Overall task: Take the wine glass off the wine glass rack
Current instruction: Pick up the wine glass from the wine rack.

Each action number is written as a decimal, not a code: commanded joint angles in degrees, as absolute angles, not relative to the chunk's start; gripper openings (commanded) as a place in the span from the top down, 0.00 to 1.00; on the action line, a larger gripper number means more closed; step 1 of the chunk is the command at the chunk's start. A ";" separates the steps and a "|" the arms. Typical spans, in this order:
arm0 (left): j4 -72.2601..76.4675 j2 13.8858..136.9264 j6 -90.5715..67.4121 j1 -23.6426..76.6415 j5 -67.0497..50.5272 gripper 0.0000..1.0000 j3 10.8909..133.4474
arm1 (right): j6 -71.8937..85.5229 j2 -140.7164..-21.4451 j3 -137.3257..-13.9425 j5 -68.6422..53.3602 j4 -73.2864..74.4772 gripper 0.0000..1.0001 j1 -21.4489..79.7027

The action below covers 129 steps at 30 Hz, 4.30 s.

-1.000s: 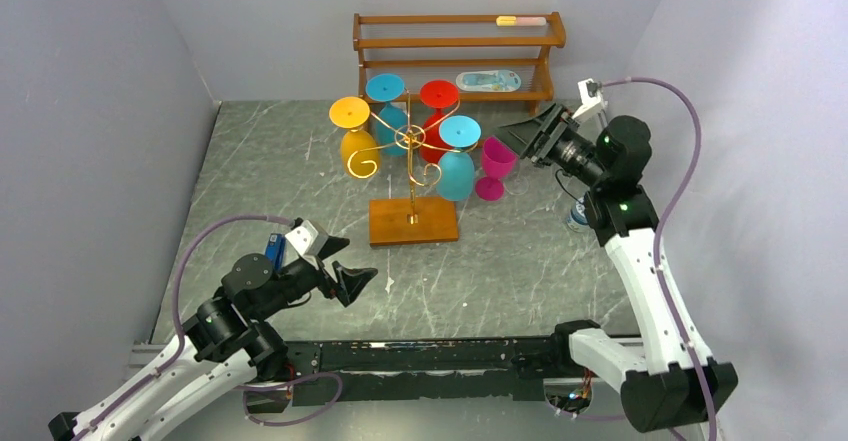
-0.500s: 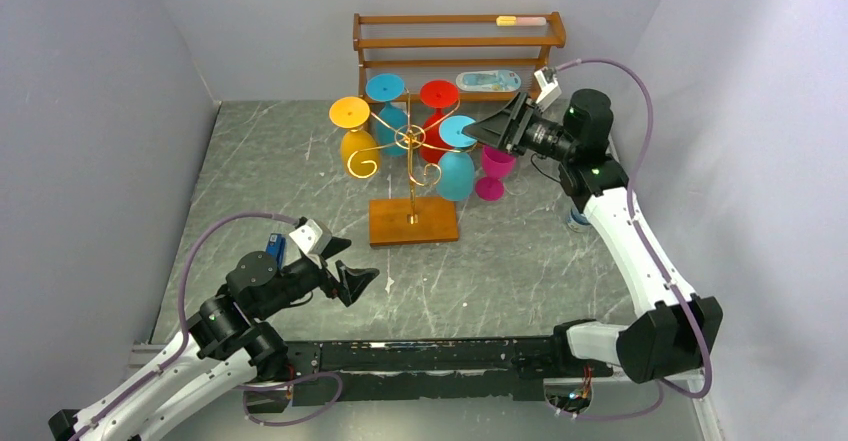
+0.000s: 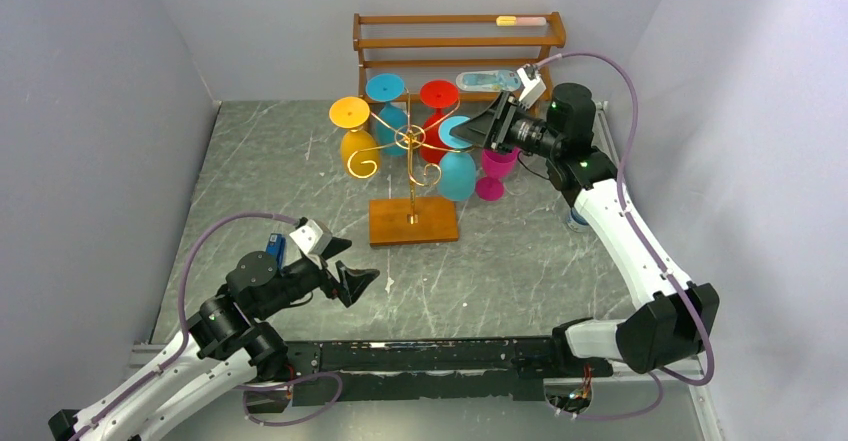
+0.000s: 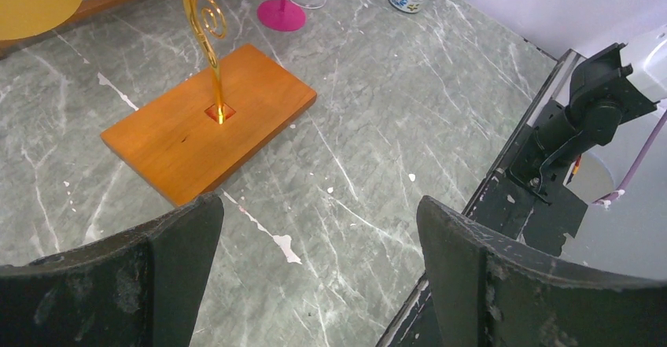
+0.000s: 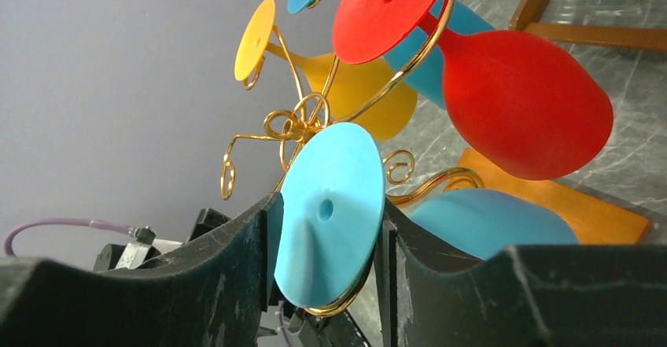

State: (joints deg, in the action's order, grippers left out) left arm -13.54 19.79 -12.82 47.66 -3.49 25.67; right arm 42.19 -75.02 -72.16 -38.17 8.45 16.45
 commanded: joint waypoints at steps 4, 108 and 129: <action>-12.19 20.06 -11.82 47.27 -5.73 0.03 26.72 | 40.85 -74.05 -73.74 -37.00 10.83 0.55 16.75; -11.50 18.82 -11.73 47.15 -6.69 0.03 26.11 | 54.21 -72.40 -73.39 -24.31 5.56 1.00 19.84; -11.51 19.33 -11.48 47.19 -7.82 0.03 26.20 | 60.93 -71.83 -70.87 -24.26 1.27 1.00 18.27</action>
State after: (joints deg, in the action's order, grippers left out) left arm -13.15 19.44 -12.38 47.53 -6.59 25.67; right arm 60.10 -71.77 -71.00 -22.96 3.73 18.70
